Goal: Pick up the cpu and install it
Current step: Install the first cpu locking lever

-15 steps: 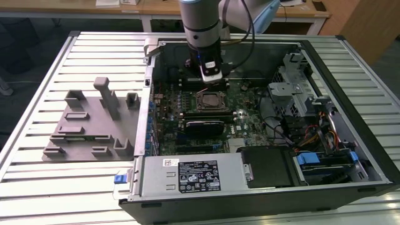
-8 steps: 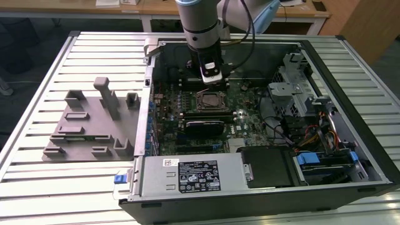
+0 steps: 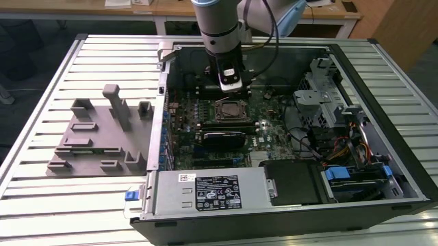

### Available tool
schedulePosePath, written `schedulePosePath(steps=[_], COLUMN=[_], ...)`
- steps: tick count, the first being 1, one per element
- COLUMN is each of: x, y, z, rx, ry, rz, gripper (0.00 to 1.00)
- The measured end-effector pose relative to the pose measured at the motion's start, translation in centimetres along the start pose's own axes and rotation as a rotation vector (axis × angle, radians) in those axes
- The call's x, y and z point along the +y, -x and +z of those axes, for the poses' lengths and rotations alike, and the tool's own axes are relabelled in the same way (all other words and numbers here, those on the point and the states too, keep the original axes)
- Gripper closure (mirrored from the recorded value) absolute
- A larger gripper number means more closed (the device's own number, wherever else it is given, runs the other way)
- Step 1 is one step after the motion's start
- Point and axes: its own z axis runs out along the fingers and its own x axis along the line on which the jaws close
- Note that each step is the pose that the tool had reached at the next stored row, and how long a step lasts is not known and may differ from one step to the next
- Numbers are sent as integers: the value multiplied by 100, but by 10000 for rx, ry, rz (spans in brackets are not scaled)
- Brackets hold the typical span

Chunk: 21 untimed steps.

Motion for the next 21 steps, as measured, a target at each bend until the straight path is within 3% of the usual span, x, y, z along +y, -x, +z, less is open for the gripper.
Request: schedulePosePath(steps=[5,8,21], x=[-8,-3,24], y=[-5,-12,7], z=[37,52,68], rx=[-139,-133,-133], ry=[-63,-27,-25], rz=[534,587,593], gripper=[89,89,89])
